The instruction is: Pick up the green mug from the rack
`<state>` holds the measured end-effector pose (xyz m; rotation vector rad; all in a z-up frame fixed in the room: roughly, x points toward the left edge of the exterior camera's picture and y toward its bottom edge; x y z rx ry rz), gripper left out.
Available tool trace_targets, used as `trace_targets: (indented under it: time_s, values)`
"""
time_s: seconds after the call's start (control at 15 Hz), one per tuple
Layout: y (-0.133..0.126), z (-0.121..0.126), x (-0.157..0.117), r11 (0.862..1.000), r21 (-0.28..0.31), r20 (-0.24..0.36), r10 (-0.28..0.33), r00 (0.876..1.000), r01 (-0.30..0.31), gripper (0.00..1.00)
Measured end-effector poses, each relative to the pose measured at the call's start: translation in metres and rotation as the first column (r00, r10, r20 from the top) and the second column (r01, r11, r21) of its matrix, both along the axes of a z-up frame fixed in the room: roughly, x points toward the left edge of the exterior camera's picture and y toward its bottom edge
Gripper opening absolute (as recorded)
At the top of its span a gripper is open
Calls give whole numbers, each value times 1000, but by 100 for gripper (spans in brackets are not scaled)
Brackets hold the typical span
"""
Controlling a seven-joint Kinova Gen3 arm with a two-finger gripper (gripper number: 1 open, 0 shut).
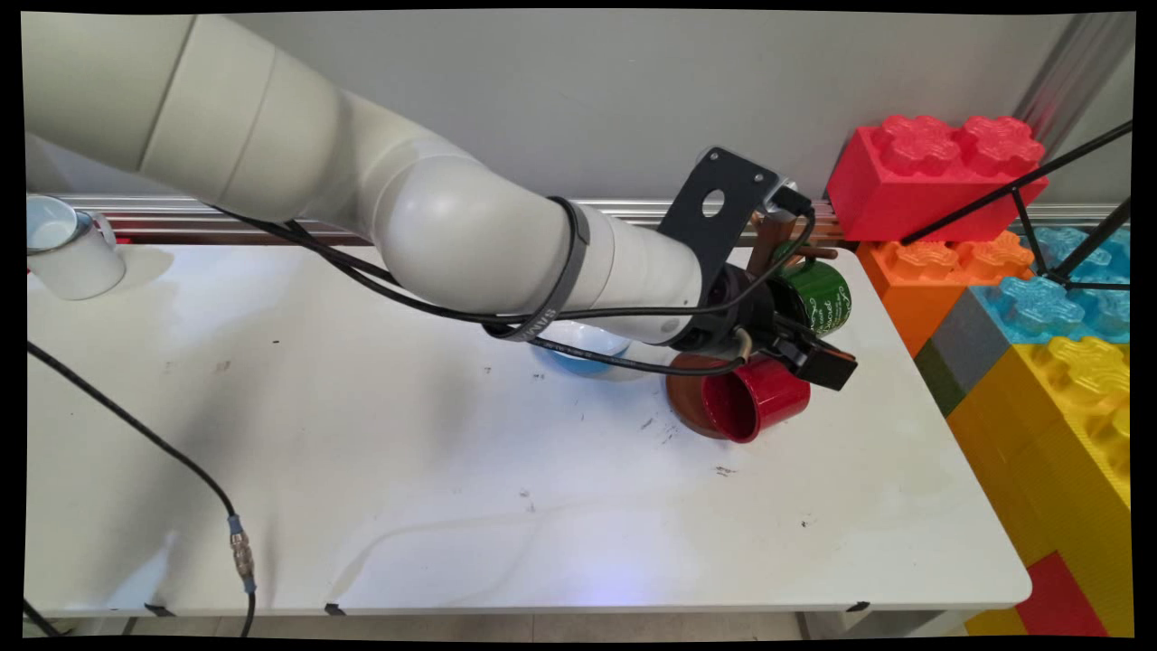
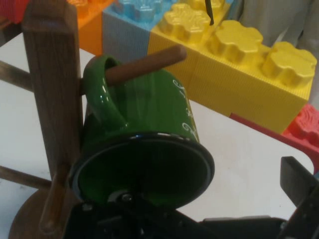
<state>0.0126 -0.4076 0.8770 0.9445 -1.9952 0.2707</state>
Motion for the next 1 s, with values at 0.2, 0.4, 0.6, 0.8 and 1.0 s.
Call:
trace_targets:
  time_s: [0.2,0.4,0.6,0.8,1.0]
  values:
    - [-1,-4,-2,1000,5,-19,12,1000,-12,100]
    - [-1,-7,-4,1000,11,-33,24,999,-24,100]
    - [-1,-10,-4,999,20,-53,41,998,-40,100]
    - [-2,-13,-6,998,28,-74,54,996,-52,100]
    - [-2,-15,-7,998,33,-93,62,994,-59,100]
